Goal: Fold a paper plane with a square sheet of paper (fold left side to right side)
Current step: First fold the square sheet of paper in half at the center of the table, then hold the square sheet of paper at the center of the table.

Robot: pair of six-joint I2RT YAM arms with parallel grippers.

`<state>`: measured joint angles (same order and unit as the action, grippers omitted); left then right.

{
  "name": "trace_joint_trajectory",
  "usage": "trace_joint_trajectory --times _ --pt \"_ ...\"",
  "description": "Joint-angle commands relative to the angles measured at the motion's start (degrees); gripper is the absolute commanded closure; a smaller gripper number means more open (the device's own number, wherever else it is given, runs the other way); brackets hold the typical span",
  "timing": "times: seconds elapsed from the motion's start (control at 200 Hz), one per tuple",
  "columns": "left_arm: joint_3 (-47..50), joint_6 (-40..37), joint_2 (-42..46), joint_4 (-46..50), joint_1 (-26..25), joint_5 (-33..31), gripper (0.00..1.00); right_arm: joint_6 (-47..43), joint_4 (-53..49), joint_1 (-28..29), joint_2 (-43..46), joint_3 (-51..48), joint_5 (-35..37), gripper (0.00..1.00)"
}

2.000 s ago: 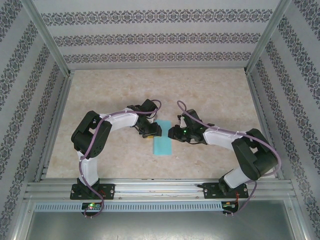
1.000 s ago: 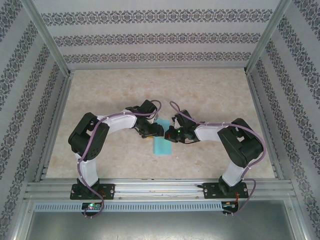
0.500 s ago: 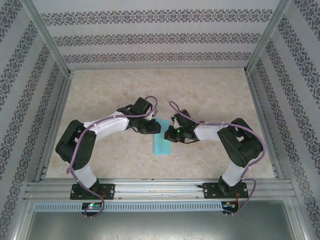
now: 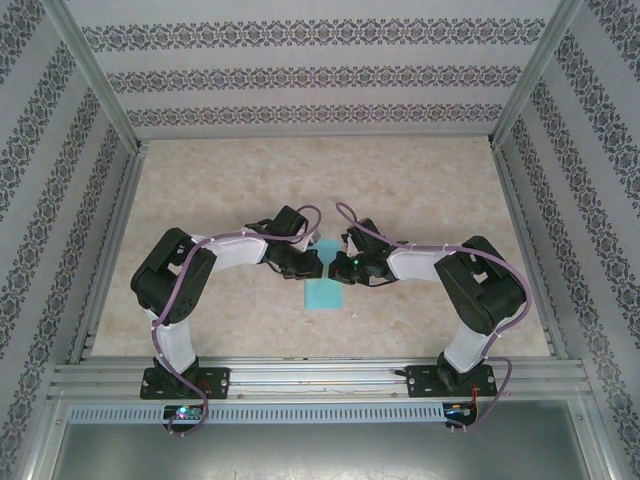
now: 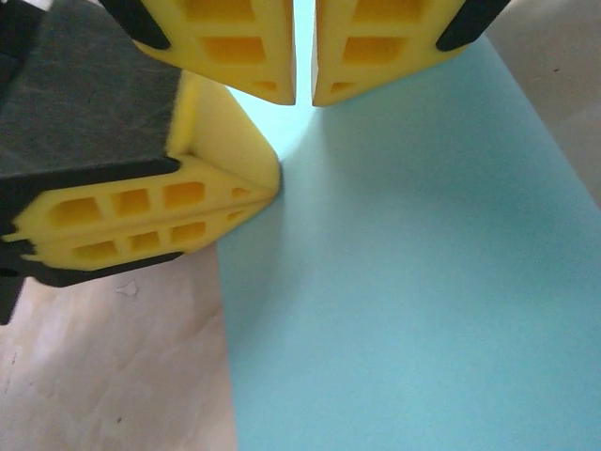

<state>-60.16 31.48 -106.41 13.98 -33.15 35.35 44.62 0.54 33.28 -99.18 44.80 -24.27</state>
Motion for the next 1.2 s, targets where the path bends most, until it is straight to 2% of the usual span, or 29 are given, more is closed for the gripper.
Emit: trace_joint_trajectory --times 0.0,0.29,0.575,0.669,0.849,1.194 --pt "2.1 -0.6 -1.6 -3.1 1.5 -0.9 0.88 -1.7 -10.1 0.7 -3.1 -1.7 6.1 1.00" --pt "6.9 -1.2 -1.0 -5.1 4.7 -0.6 0.89 -2.4 -12.1 0.7 -3.6 -1.7 7.4 1.00" --pt "11.7 -3.2 4.6 -4.4 9.8 0.1 0.91 -2.9 -12.3 0.3 -3.5 -2.2 7.6 1.00" --pt "12.2 -3.3 7.2 -5.2 9.7 1.5 0.92 -2.9 -11.9 0.5 -3.3 -2.1 7.1 1.00" --pt "12.3 0.7 9.1 -12.3 8.4 7.0 0.95 -2.8 -11.8 0.6 -3.3 -1.6 7.0 1.00" --pt "7.4 2.7 1.6 -15.4 2.9 8.1 0.95 -2.7 -11.6 1.0 -3.6 -1.5 6.9 1.00"
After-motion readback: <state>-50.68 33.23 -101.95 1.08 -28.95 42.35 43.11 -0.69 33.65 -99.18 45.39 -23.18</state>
